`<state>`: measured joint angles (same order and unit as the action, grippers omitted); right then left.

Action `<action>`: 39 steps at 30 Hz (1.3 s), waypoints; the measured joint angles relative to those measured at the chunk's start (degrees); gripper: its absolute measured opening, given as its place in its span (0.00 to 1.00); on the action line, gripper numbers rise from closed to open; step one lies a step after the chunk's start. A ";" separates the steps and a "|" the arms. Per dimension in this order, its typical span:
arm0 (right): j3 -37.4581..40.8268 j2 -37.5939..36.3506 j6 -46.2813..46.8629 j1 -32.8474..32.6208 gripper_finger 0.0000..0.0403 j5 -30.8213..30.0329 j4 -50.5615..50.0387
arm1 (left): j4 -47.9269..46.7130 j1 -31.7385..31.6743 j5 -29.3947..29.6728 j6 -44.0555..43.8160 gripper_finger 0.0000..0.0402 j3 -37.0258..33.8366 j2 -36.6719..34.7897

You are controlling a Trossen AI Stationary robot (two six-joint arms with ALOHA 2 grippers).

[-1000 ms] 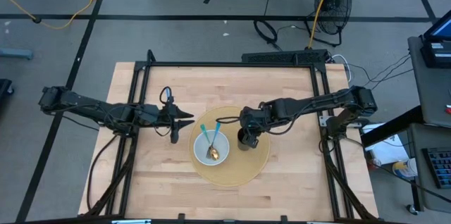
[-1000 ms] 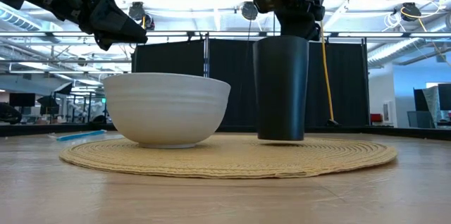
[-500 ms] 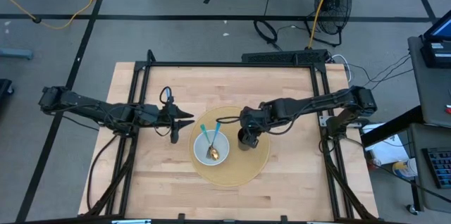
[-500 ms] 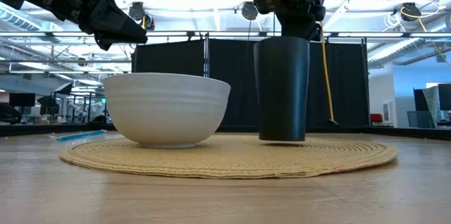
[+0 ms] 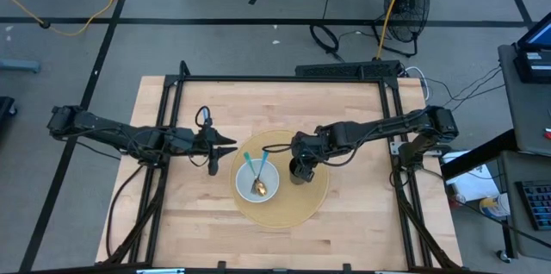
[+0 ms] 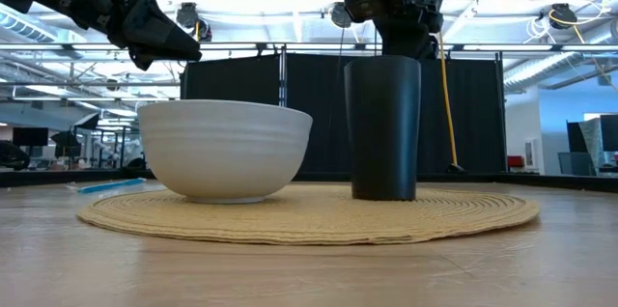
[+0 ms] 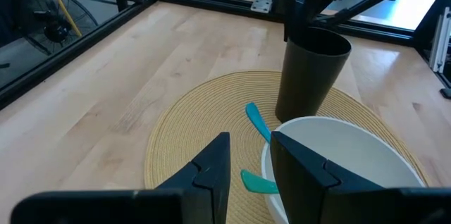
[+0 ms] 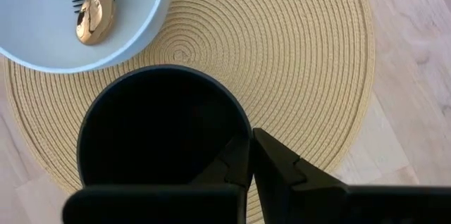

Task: Pick & Place Utensil
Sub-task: Put the black cup on the brown mat to the right of the white bowl, then put the blue straw into the black cup on the brown mat

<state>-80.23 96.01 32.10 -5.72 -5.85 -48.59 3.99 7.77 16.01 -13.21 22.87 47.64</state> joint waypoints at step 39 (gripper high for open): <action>0.11 -23.43 -6.49 -7.34 0.31 -22.84 0.34 | -52.89 -19.12 16.03 -38.93 0.27 8.11 -1.26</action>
<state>-80.12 72.58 25.60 -13.06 -28.69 -48.25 -48.90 -11.35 32.04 -52.14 30.98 46.38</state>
